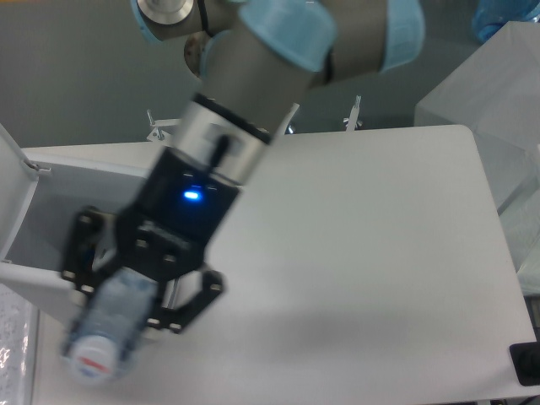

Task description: Place the trash in the trash can

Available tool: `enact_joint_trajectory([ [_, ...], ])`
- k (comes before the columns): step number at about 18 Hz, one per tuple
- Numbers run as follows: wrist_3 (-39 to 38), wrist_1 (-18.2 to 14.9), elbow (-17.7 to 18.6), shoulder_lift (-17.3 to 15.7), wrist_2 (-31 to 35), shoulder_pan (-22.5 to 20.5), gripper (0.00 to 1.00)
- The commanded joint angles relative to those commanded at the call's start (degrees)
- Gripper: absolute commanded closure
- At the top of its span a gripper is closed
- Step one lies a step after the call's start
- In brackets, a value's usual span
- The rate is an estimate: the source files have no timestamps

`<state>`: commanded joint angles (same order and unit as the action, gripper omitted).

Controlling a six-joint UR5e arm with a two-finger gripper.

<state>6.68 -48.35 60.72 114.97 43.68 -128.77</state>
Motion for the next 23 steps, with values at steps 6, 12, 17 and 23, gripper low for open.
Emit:
enact_joint_trajectory([
  [6,6.4,1.94,10.46,-4.4,-0.7,1.06,0.51],
  [12,18.1,1.94,16.18,-5.72,-0.79,3.0,0.43],
  [17,22.32,1.94,19.69,-8.0,-0.7,3.17,0.0],
  [23,24.7,1.94,21.55,-9.94,-0.62,1.33,0.0],
])
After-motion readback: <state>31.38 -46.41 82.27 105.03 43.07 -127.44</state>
